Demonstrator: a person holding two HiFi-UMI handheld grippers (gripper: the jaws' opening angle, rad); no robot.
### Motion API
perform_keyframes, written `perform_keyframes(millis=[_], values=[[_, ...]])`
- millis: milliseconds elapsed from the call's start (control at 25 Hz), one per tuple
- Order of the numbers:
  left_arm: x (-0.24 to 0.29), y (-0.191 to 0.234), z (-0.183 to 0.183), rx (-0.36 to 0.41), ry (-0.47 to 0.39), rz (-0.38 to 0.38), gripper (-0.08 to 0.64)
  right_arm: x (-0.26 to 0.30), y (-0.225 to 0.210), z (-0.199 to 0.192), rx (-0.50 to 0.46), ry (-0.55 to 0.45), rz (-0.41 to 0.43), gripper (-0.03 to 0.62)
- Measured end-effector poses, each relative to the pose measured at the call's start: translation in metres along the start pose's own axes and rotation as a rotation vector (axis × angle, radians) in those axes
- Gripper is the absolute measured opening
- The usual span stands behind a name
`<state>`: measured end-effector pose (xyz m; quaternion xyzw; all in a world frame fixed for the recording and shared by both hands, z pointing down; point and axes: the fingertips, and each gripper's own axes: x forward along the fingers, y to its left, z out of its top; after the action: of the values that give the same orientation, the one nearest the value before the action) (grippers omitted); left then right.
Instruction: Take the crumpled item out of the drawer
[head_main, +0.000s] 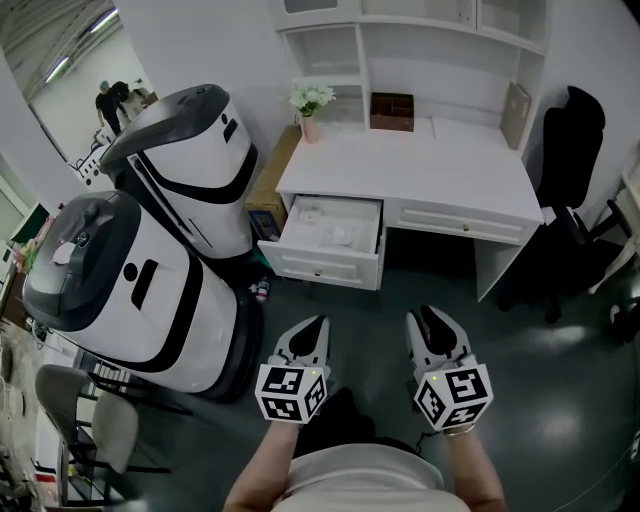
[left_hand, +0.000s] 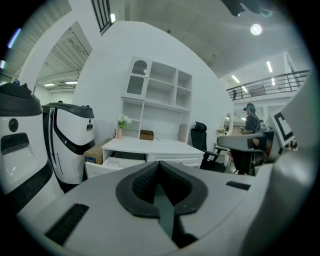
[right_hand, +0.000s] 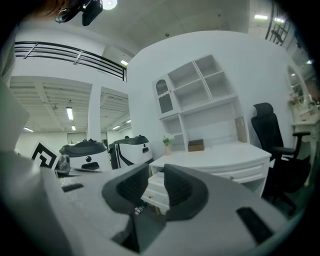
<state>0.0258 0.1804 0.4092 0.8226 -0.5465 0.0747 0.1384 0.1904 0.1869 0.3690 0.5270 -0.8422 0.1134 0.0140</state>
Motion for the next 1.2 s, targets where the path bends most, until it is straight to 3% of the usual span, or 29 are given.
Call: perform_keyframes(millis=[240, 560, 1200], values=[[0.009, 0.011, -0.002, -0.001, 0.016, 0.011, -0.006, 0.013, -0.003, -0.003, -0.036, 0.021, -0.013, 0.103], [0.042, 0.04, 0.0, -0.019, 0.026, 0.011, -0.006, 0.058, -0.01, -0.002, -0.004, 0.034, 0.009, 0.104], [0.158, 0.122, 0.032, -0.03, 0.058, -0.006, -0.006, 0.202, -0.032, 0.021, -0.021, 0.066, 0.022, 0.104]])
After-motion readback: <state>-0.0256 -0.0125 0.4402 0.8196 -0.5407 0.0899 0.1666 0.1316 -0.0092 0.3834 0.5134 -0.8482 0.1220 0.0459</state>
